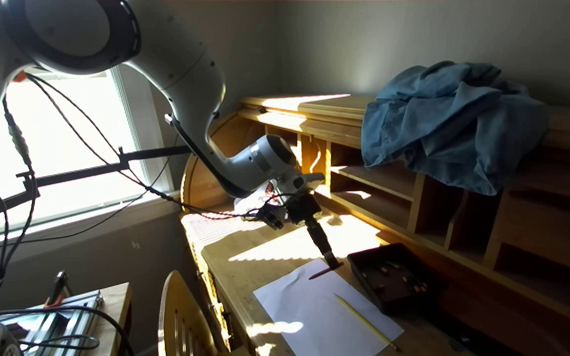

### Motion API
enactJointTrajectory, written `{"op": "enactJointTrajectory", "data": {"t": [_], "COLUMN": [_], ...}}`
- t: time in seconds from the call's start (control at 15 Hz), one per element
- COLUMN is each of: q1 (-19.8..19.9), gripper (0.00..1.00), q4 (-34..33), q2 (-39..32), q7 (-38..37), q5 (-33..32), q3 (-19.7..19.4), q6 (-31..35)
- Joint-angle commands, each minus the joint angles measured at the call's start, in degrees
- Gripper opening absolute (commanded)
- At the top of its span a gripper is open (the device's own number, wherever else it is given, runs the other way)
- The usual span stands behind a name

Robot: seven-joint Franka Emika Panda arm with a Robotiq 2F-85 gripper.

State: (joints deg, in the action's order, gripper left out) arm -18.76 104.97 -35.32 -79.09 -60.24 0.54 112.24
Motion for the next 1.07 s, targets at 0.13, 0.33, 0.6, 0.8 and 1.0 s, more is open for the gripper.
{"op": "enactJointTrajectory", "data": {"t": [0.13,0.33,0.6,0.8,1.0], "q1": [-1.5,-2.2,-2.5,-2.3,-1.4], "gripper": [0.02,0.02,0.02,0.02,0.02], "q4": [-3.0,-4.1,-4.2,-3.7,-2.6], "q2": [-1.8,-2.8,-3.5,-3.7,-3.3], "q7": [-4.6,-6.3,-9.3,-11.9,-16.0], "q5": [-1.8,-3.3,-8.7,-13.6,-18.5], "q3": [1.2,1.3,1.3,1.7,2.6], "q6": [-7.3,-9.9,-10.9,-10.2,-7.7]}}
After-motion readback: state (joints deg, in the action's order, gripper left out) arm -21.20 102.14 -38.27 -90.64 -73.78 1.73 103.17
